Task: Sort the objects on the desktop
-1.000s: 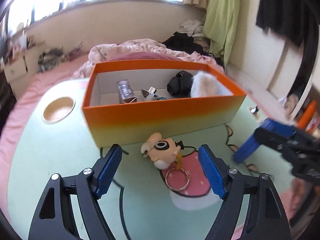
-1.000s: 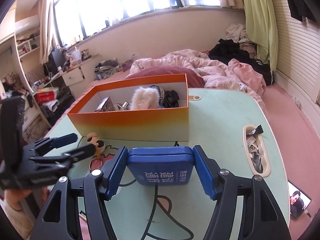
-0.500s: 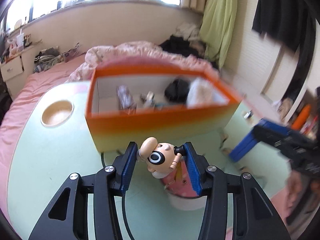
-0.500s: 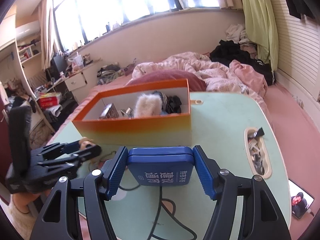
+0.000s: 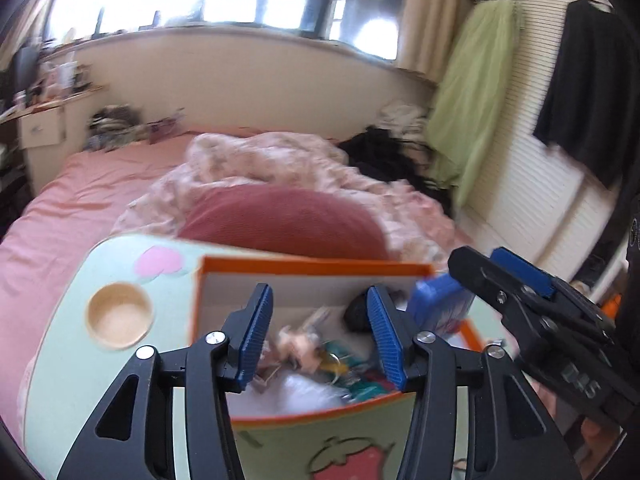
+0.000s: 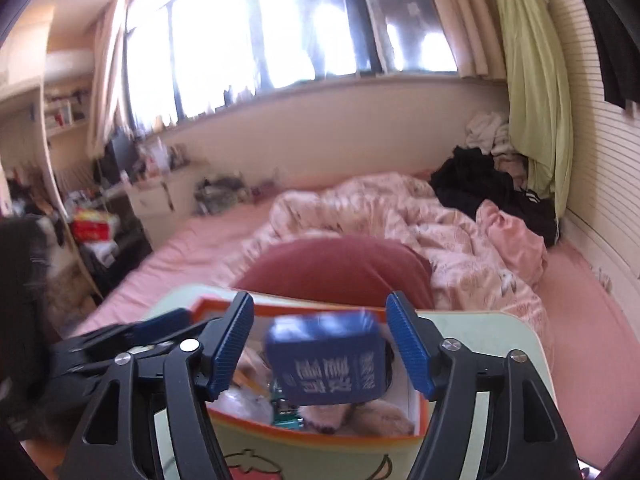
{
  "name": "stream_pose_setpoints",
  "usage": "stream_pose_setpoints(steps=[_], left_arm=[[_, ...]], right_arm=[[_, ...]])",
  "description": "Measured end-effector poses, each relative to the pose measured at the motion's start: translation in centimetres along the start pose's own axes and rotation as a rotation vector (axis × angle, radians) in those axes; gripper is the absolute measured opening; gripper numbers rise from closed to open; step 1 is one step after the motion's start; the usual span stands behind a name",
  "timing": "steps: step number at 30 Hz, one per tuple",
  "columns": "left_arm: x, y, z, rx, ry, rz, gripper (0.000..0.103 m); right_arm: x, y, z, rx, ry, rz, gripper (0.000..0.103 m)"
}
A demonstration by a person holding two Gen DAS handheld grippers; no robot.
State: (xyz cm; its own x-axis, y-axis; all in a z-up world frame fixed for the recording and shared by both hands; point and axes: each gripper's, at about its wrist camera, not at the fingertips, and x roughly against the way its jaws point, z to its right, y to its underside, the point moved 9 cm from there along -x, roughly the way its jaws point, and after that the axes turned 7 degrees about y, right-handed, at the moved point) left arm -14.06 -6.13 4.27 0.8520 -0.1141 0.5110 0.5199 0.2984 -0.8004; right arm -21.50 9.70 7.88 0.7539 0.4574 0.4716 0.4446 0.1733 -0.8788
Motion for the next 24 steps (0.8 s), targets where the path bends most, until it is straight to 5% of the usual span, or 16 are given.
stream_pose_setpoints(steps=[6, 10, 17, 19, 21, 24], left_arm=[[2.0, 4.3, -0.5, 0.001, -0.001, -0.049, 0.065], [3.5, 6.6, 1.3, -0.127, -0.063, -0.052, 0.082], [2.3, 11.9, 2.1, -0.225, -0.137, -0.186, 0.082], [1.2, 13.4, 1.3, -0.218, -0.171, -0.276, 0.083], [0.6, 13.7, 0.3, -0.174, -0.182, -0.271, 0.101], [0.1, 14.1, -0.7, -0.159, -0.201, -0.250, 0.103]], right_arm=[[3.0, 3.0, -0.3, -0.005, -0.031, 0.018, 0.079], [4.9, 6.8, -0.3, 0.052, 0.014, -0.074, 0.079], [4.7, 13.6, 1.1, 0.013, 0.078, -0.224, 0.079], [4.2, 15.8, 1.5, -0.010, 0.096, -0.297, 0.090], [3.7, 17.6, 1.8, -0.020, 0.118, -0.358, 0.097], [3.7, 18.1, 1.2, 0.054, 0.154, -0.352, 0.103]])
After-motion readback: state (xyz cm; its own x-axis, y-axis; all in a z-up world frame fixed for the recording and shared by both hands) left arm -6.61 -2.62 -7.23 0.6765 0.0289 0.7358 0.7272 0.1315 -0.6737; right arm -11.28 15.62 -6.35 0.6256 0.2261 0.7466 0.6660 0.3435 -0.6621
